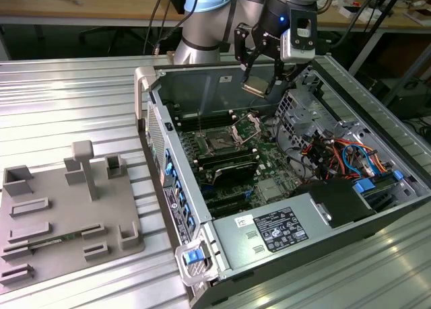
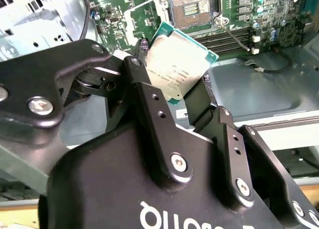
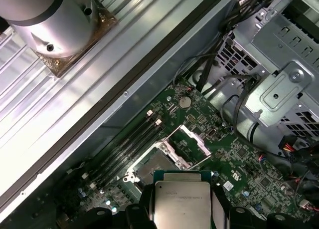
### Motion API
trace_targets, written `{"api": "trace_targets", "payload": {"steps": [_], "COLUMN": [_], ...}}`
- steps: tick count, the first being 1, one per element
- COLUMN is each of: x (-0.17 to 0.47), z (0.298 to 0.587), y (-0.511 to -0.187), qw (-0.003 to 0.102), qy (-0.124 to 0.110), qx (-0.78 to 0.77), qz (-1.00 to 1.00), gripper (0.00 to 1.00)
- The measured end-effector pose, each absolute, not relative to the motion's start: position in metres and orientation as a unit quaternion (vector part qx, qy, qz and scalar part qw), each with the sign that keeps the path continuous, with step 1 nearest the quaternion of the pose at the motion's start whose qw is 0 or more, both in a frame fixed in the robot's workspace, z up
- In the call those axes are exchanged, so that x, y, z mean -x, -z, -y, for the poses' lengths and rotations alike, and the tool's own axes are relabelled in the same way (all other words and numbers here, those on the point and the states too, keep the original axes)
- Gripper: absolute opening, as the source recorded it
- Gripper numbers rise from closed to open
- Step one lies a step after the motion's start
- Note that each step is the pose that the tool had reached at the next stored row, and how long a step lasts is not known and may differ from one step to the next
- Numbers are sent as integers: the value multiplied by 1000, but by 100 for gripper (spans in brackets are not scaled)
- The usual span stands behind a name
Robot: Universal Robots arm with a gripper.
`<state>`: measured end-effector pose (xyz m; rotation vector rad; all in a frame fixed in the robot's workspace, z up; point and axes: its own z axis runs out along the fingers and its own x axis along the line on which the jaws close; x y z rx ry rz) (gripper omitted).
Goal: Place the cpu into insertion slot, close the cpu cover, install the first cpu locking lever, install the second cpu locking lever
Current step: 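Place the cpu into insertion slot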
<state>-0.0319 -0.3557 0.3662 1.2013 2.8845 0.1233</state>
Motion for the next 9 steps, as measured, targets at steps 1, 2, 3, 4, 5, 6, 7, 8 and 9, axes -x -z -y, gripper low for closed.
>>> {"api": "trace_targets", "payload": {"steps": [1, 2, 3, 4, 5, 6, 7, 8, 9], "x": [32, 32, 32, 32, 32, 32, 32, 32, 32], "z": [356, 356, 356, 356, 356, 356, 356, 356, 356], "y": [-366, -366, -366, -365, -365, -365, -365, -365, -365], "qw": [8, 8, 8, 9, 9, 10, 10, 10, 10], "qy": [-39, -39, -39, -39, -39, -39, -39, -39, -39], "qx": [-392, -398, -410, -420, -430, -438, -442, -449, -453], "qz": [-919, -917, -911, -907, -902, -898, -896, -893, -891], "gripper": [55, 55, 55, 55, 55, 55, 55, 55, 55]}}
